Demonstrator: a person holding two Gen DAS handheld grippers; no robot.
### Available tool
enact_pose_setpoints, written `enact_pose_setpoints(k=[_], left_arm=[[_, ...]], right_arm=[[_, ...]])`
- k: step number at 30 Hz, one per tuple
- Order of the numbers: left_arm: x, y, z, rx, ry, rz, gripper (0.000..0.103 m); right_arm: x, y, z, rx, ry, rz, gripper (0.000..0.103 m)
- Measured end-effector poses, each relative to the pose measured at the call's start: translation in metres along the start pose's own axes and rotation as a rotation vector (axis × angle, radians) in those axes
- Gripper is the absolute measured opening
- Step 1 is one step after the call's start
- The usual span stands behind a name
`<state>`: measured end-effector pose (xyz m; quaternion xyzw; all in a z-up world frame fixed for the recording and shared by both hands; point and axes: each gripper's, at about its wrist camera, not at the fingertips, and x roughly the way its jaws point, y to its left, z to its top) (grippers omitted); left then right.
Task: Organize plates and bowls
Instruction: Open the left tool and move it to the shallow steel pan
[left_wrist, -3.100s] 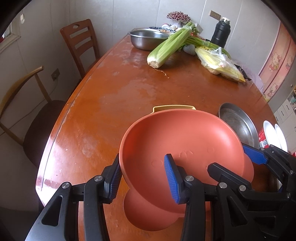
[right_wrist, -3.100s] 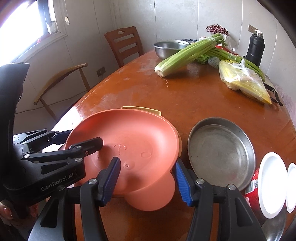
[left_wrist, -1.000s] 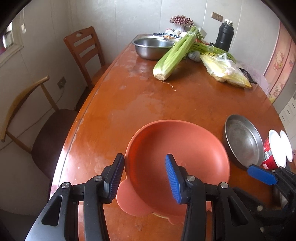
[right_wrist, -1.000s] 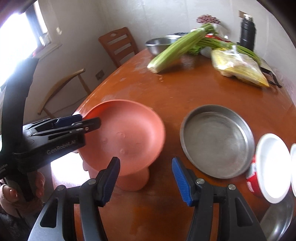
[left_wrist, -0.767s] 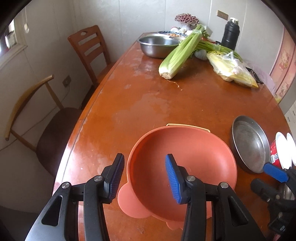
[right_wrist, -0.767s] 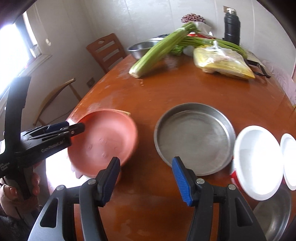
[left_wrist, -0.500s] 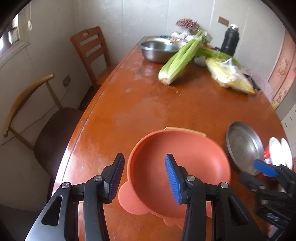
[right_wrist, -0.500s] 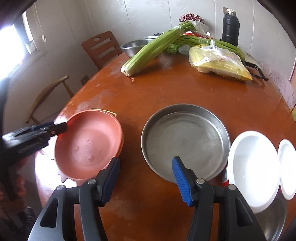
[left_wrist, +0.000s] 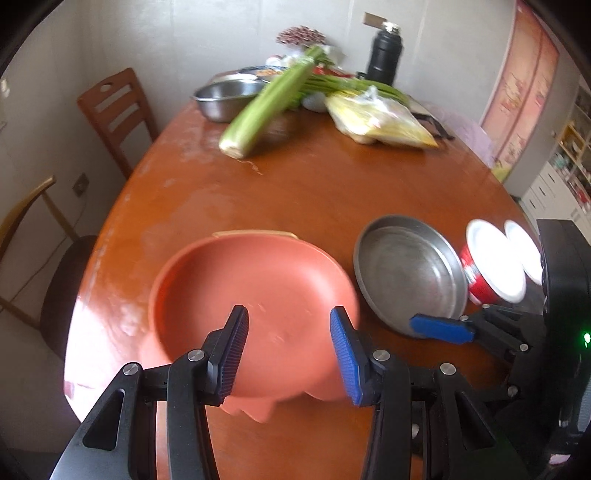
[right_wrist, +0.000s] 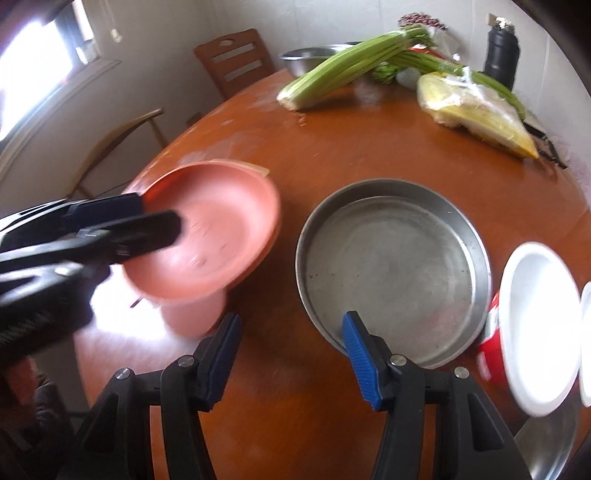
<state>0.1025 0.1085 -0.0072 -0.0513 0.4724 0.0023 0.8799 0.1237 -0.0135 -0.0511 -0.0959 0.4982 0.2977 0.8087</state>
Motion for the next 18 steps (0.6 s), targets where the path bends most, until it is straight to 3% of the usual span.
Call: enact_pose_setpoints(k=[12, 18], left_arm=[[-0.015, -0.047, -0.054, 0.070, 0.037, -0.035, 0.047], [-0.017, -0.053, -0.079, 0.050, 0.053, -0.031, 0.047]], right_arm=[[-0.029, 0.029, -0.068, -0.121, 0.021, 0.063, 0.057], [-0.042, 0.041, -0.094, -0.173, 0.014, 0.075, 0.057]])
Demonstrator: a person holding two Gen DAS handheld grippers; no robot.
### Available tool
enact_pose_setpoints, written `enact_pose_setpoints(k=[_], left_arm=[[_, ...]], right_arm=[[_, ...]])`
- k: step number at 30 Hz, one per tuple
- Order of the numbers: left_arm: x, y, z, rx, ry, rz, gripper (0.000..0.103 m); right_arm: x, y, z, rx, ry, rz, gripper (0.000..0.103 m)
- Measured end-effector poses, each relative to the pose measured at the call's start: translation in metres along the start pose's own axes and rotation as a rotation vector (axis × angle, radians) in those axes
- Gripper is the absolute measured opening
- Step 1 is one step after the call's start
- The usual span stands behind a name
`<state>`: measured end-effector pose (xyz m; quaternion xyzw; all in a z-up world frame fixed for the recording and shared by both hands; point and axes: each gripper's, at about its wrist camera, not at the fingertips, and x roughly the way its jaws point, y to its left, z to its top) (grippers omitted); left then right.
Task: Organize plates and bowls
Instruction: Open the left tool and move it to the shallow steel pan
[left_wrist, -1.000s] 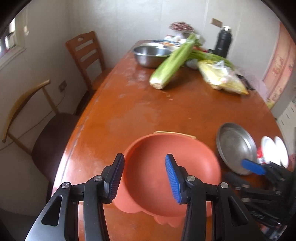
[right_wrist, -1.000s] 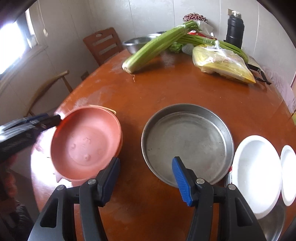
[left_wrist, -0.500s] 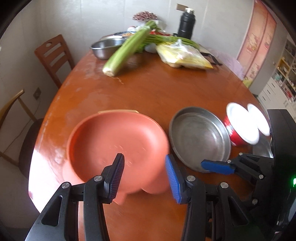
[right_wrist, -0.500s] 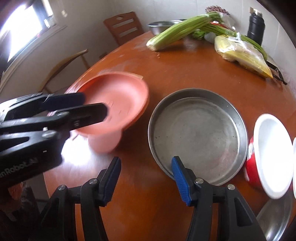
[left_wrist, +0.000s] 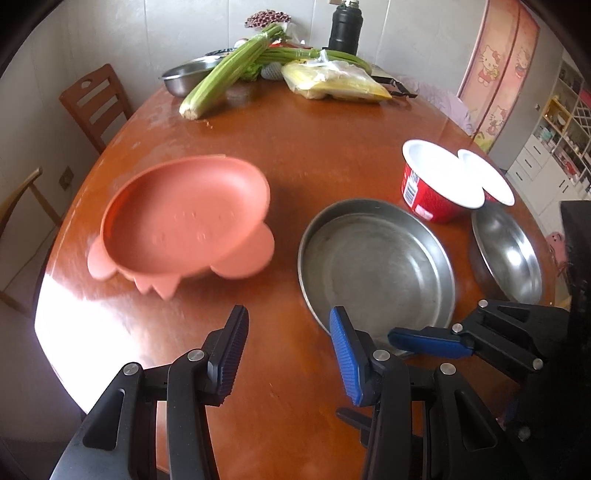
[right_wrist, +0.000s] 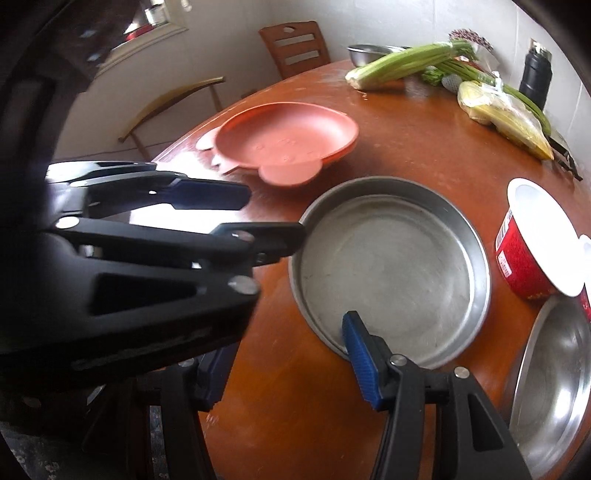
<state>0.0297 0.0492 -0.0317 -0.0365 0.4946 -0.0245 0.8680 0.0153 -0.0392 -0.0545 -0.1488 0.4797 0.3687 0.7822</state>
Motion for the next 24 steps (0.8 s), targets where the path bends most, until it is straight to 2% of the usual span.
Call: enact_pose_setpoints(k=[7, 11, 19, 24], left_arm=[[0.001, -0.004, -0.011, -0.020, 0.005, -0.002, 0.047], [-0.001, -0.006, -0.011, -0.024, -0.001, 0.002, 0.047], [0.002, -0.013, -0.004, -0.022, -0.009, -0.007, 0.047], [0.007, -0.015, 0.000, -0.027, -0.011, -0.009, 0.047]], right_arm=[[-0.011, 0.013, -0.020, -0.039, -0.012, 0.000, 0.057], [-0.024, 0.010, -0.026, -0.022, -0.057, -0.060, 0.057], [-0.057, -0.026, -0.038, 0.160, -0.173, -0.176, 0.057], [-0.062, -0.055, -0.047, 0.310, -0.189, -0.187, 0.057]])
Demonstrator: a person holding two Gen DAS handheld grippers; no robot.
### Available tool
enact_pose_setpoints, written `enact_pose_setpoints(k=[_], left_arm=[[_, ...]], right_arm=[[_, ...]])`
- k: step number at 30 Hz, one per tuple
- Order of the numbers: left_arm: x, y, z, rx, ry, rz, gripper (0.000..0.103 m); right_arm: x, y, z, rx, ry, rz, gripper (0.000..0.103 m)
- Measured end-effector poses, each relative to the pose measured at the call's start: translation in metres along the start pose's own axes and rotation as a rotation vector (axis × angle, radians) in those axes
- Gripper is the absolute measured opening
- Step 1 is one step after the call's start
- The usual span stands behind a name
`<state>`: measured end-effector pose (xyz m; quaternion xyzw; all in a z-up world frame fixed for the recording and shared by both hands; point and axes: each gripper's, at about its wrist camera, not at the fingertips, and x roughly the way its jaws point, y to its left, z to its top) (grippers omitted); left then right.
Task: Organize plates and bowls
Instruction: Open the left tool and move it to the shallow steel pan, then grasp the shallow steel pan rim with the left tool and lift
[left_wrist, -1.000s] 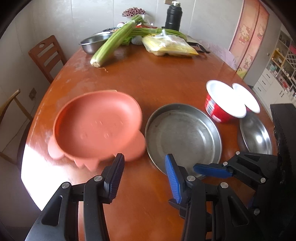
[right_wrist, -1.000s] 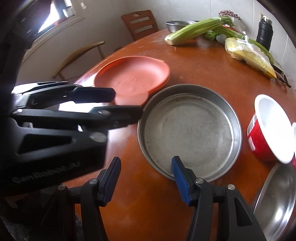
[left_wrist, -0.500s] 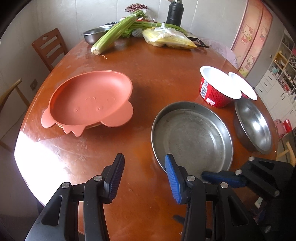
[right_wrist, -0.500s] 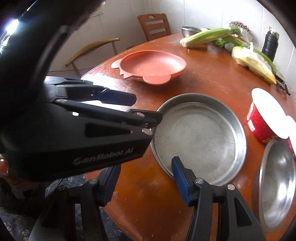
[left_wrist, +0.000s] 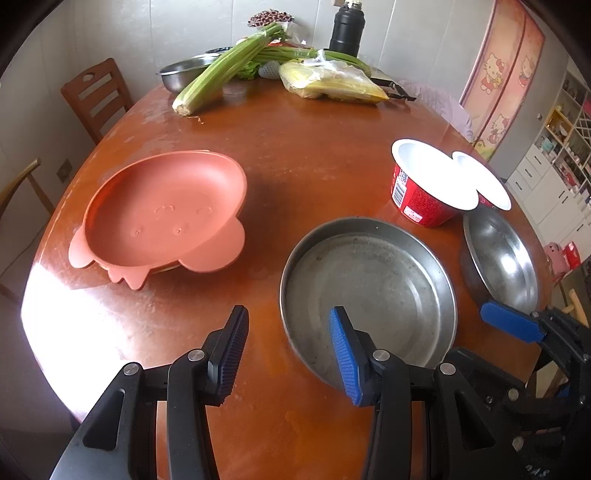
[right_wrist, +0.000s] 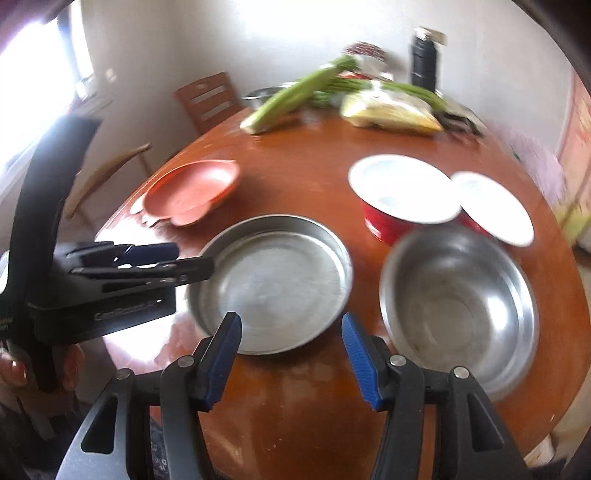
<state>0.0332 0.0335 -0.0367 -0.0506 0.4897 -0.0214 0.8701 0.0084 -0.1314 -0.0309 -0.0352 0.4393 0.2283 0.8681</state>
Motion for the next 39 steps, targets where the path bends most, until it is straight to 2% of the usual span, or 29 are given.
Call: enact_pose_setpoints(k=[4, 18, 28, 31, 35, 39], left_arm=[[0.005, -0.001, 0.001, 0.006, 0.002, 0.008, 0.047], [0.015, -0.004, 0.003, 0.058, -0.012, 0.015, 0.046], [0.025, 0.002, 0.004, 0.030, -0.009, 0.009, 0.045], [0.028, 0.003, 0.004, 0.024, -0.011, 0.010, 0.045], [0.029, -0.001, 0.003, 0.034, -0.020, 0.009, 0.032], [0.029, -0.004, 0.002, 0.036, -0.019, 0.018, 0.032]], right_arm=[[0.007, -0.010, 0.000, 0.055, 0.022, -0.003, 0.057], [0.031, 0.006, 0.008, 0.051, 0.014, -0.082, 0.057], [0.041, 0.009, 0.018, 0.026, 0.004, -0.137, 0.056], [0.045, 0.010, 0.019, 0.013, 0.002, -0.143, 0.053], [0.049, 0.013, 0.020, -0.015, -0.002, -0.143, 0.049], [0.048, 0.012, 0.019, -0.019, -0.002, -0.126, 0.047]])
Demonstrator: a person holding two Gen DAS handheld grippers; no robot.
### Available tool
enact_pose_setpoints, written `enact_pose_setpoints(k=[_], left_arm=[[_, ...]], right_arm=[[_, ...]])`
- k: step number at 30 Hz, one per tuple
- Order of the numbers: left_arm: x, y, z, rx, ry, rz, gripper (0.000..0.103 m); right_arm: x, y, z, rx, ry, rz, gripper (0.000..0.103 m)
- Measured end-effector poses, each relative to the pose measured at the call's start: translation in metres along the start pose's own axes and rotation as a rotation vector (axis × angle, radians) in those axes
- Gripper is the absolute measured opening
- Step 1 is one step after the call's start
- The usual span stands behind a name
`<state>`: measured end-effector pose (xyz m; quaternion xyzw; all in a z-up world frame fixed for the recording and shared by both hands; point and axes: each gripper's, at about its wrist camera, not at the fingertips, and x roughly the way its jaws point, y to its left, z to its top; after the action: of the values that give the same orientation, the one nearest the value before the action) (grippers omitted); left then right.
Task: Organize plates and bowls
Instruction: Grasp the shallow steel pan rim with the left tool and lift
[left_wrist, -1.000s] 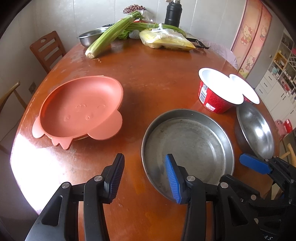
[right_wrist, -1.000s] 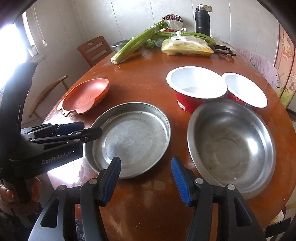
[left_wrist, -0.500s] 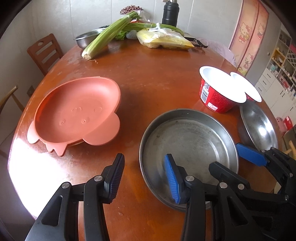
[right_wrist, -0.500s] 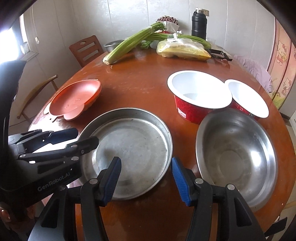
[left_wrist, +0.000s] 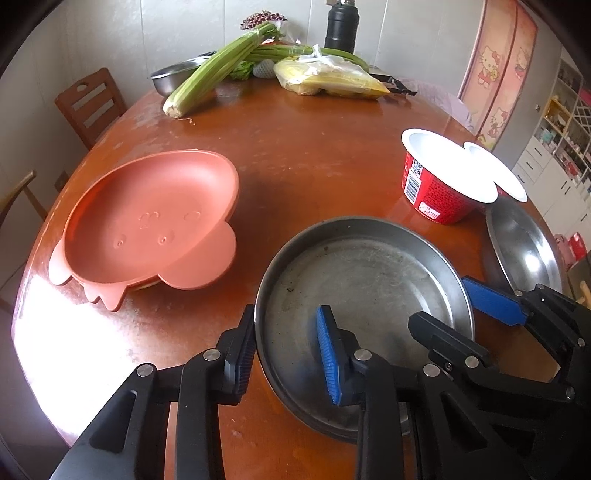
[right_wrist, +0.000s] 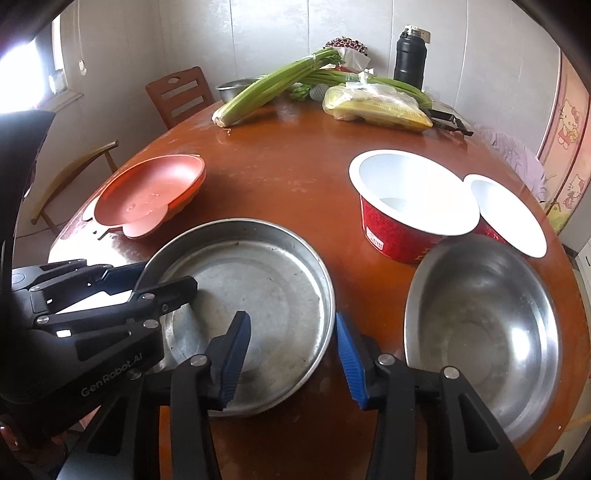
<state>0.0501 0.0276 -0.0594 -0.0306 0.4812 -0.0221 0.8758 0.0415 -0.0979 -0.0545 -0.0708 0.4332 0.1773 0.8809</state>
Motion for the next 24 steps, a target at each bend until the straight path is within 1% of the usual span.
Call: enact_pose_setpoints(k=[9, 15, 24], left_arm=[[-0.014, -0.002, -0.003, -0.001, -0.011, 0.021, 0.033], [-0.025, -0.002, -0.003, -0.001, -0.030, 0.025, 0.034], [-0.042, 0.001, 0.000, -0.004, -0.063, 0.026, 0.035]], right_arm=[[-0.008, 0.001, -0.004, -0.006, 0.005, 0.039, 0.047], [-0.018, 0.004, -0.006, -0.013, -0.017, 0.050, 0.047], [-0.032, 0.006, 0.000, -0.021, -0.050, 0.062, 0.048]])
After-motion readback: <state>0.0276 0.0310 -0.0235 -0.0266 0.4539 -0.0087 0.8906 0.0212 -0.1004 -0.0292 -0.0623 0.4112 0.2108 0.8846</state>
